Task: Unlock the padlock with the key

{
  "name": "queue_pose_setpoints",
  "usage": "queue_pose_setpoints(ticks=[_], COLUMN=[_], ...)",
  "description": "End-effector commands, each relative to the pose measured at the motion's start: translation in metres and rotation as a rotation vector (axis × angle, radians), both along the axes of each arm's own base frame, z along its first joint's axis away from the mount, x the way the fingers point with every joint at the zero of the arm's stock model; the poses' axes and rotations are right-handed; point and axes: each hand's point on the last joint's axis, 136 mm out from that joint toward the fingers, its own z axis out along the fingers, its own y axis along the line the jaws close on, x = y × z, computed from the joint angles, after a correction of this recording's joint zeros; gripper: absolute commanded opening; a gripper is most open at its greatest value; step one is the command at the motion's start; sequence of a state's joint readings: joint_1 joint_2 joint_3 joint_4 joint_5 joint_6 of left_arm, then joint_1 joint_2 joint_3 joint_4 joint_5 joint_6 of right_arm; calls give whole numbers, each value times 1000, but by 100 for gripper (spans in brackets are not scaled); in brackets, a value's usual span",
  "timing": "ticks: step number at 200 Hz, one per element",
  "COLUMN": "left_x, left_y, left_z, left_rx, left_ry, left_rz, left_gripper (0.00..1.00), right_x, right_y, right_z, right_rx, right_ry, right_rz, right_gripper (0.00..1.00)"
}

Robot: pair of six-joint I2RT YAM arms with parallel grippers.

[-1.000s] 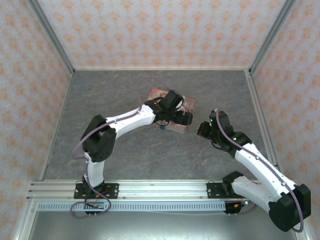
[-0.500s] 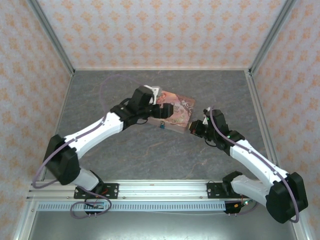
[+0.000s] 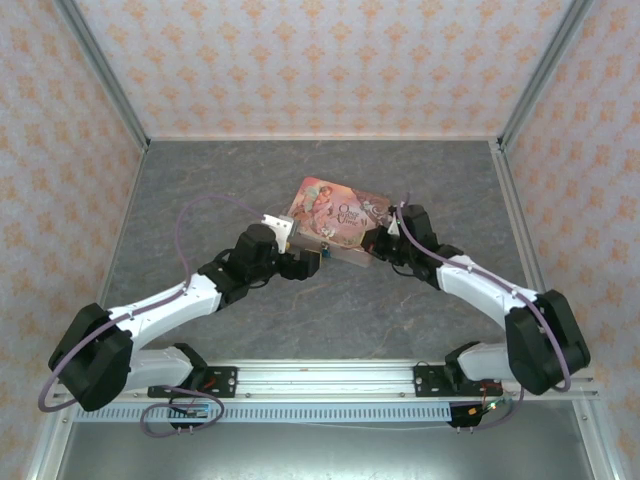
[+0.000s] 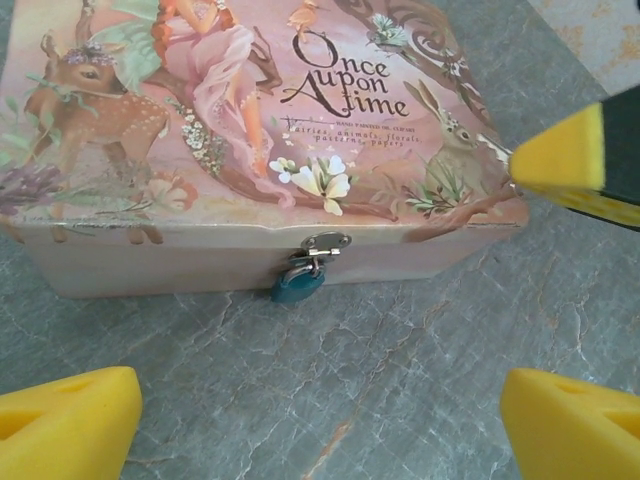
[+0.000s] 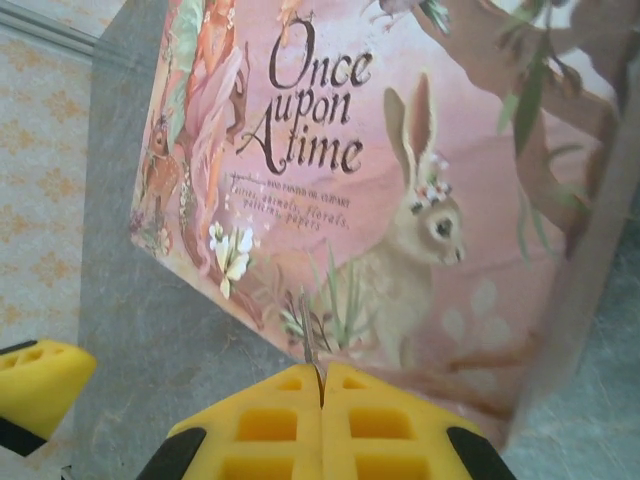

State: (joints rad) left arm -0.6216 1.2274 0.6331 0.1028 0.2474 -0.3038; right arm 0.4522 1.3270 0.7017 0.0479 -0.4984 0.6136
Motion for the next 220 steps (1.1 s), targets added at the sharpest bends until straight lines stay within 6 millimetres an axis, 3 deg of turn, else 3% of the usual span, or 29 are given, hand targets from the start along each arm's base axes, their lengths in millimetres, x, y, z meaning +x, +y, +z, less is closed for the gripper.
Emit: queue_pose_setpoints(ticks=[1,37,79,156,220], left_x=[6,12,20,29,44], left_y=[-13,-32,-45,-44,-45], left_z=[7,-11,-33,-78,-84], left_rx=[-36,-94,-100,-58,-46], left_ry=[-62,-32,9,12,-7], left_rz=[-51,-91,-121,-98,-85], left_gripper=[93,89,76,70,67], right_x=[23,31,20,4,4], right_y=[14,12,-3,-15,-15], right_z=[22,2,-24,-56,-61], right_rx=[62,8,-80,-164,-168], right_ry=[-71,-18,49,109,114], right_rz=[5,-8,-38,-23,-27], right_gripper=[0,0,0,0,0])
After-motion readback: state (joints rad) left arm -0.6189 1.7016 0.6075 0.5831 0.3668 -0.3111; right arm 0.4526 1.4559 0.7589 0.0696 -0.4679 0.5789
